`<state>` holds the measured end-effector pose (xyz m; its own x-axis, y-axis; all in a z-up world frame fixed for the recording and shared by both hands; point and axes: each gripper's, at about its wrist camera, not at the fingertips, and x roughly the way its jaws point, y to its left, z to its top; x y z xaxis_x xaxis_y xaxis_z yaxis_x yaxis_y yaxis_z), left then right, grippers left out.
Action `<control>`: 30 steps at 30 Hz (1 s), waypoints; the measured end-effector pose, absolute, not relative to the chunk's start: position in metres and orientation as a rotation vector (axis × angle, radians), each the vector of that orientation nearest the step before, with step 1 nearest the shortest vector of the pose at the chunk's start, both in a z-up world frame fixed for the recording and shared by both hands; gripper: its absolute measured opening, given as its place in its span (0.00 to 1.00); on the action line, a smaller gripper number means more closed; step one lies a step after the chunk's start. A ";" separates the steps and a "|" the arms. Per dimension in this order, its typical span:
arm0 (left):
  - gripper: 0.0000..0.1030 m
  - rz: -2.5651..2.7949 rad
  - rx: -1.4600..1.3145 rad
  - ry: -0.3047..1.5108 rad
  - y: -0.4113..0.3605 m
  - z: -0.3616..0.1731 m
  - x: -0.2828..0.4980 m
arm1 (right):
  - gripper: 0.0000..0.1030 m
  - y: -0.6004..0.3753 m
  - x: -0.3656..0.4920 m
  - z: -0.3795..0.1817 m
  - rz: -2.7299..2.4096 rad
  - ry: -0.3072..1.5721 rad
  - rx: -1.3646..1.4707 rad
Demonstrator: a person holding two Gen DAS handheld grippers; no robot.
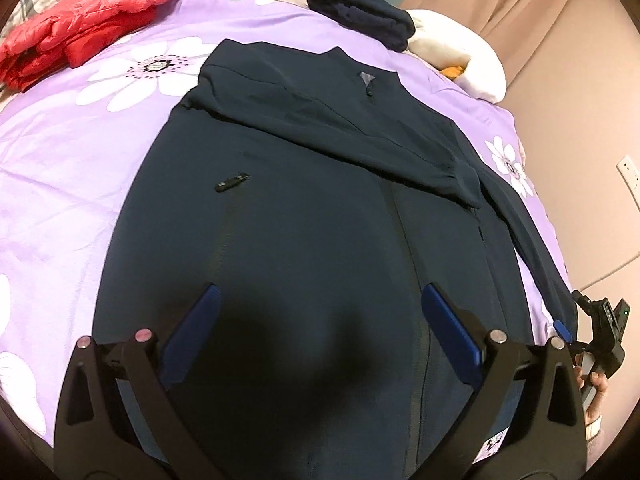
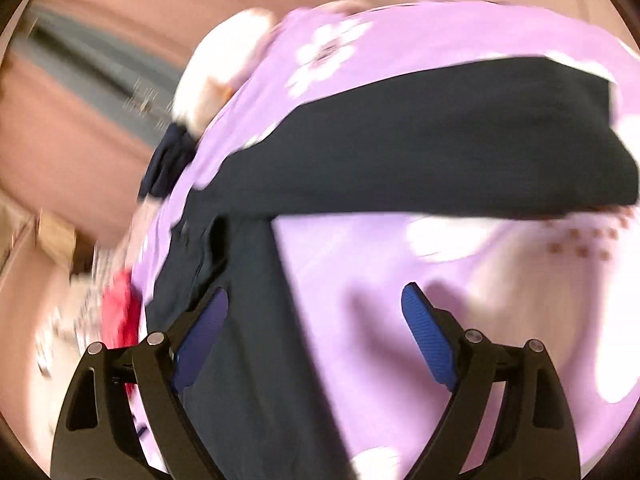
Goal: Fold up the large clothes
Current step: 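Lift the other sleeve with the right tool and carry it across the jacket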
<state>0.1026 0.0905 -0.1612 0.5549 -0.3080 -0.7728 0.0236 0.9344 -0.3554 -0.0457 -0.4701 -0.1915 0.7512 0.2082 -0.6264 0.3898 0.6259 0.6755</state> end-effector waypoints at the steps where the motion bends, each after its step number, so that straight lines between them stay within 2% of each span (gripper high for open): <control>1: 0.98 -0.203 -0.319 0.970 0.088 -0.161 0.104 | 0.86 -0.478 -0.049 -0.196 -0.137 0.733 0.934; 7: 0.98 -0.198 -0.303 0.974 0.081 -0.161 0.111 | 0.86 -0.497 -0.052 -0.223 -0.227 0.698 1.085; 16: 0.98 -0.166 -0.315 0.997 0.083 -0.166 0.121 | 0.85 -0.522 -0.039 -0.227 -0.492 0.484 1.156; 19: 0.98 -0.162 -0.330 0.998 0.086 -0.165 0.124 | 0.74 -0.526 -0.040 -0.230 -0.559 0.439 1.169; 21: 0.98 -0.161 -0.334 0.992 0.087 -0.163 0.125 | 0.54 -0.529 -0.044 -0.233 -0.603 0.414 1.185; 22: 0.98 -0.160 -0.336 0.988 0.088 -0.162 0.126 | 0.49 -0.531 -0.044 -0.235 -0.613 0.408 1.193; 24: 0.98 -0.155 -0.343 0.978 0.091 -0.159 0.126 | 0.26 -0.537 -0.048 -0.240 -0.638 0.406 1.204; 25: 0.98 -0.157 -0.349 0.973 0.092 -0.159 0.126 | 0.22 -0.539 -0.048 -0.241 -0.644 0.410 1.204; 27: 0.98 -0.161 -0.358 0.968 0.094 -0.160 0.125 | 0.07 -0.542 -0.048 -0.239 -0.643 0.418 1.178; 30: 0.98 -0.172 -0.368 0.980 0.096 -0.166 0.127 | 0.04 -0.539 -0.046 -0.214 -0.630 0.390 1.073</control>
<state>0.1266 0.0956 -0.1656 0.5496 -0.3056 -0.7775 -0.0226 0.9249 -0.3795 -0.0457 -0.5389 -0.2135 0.7621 -0.2850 -0.5813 0.6474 0.3292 0.6874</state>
